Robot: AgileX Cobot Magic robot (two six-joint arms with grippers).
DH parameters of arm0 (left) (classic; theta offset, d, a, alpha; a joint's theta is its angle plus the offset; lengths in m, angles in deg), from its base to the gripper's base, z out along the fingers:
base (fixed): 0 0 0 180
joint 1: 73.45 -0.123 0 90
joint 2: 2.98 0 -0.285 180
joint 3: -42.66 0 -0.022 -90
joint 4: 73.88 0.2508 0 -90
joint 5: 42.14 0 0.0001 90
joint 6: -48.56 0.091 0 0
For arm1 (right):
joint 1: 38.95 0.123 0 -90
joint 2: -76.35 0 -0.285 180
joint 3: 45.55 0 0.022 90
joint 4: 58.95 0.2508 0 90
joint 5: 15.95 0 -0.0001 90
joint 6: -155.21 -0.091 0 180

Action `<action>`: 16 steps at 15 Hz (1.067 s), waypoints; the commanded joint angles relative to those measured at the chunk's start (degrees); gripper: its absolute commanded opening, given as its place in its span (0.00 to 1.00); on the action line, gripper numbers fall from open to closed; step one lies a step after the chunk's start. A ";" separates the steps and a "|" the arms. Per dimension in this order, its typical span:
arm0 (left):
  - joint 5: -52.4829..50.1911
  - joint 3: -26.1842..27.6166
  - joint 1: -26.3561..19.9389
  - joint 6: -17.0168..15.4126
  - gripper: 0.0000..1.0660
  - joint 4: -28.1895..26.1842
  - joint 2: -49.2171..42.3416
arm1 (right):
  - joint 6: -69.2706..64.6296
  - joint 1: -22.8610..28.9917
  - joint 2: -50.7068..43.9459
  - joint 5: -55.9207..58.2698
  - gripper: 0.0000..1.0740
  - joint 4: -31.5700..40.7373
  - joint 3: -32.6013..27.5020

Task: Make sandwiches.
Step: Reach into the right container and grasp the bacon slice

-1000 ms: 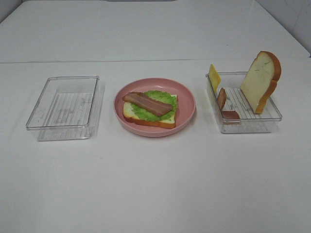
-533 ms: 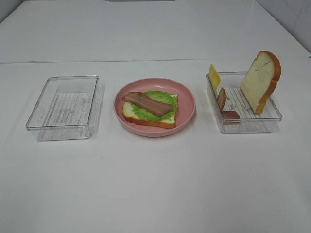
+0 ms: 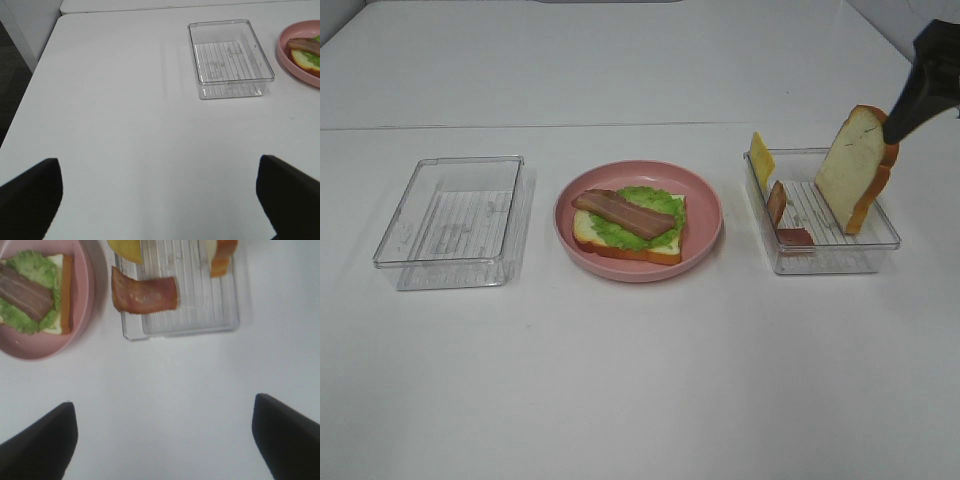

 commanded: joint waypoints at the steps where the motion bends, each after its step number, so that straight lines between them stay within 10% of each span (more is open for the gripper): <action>1: -0.80 -0.17 0.17 -0.06 0.91 -0.29 -1.03 | 1.03 3.90 6.82 -0.92 0.84 0.52 5.21; 8: -0.80 -0.17 0.17 -0.11 0.91 0.00 -1.03 | -3.27 12.89 29.79 0.17 0.84 -5.33 25.21; 16: -0.80 -0.17 0.17 -0.11 0.91 0.52 -1.03 | -3.50 12.78 38.96 4.18 0.84 -6.70 27.50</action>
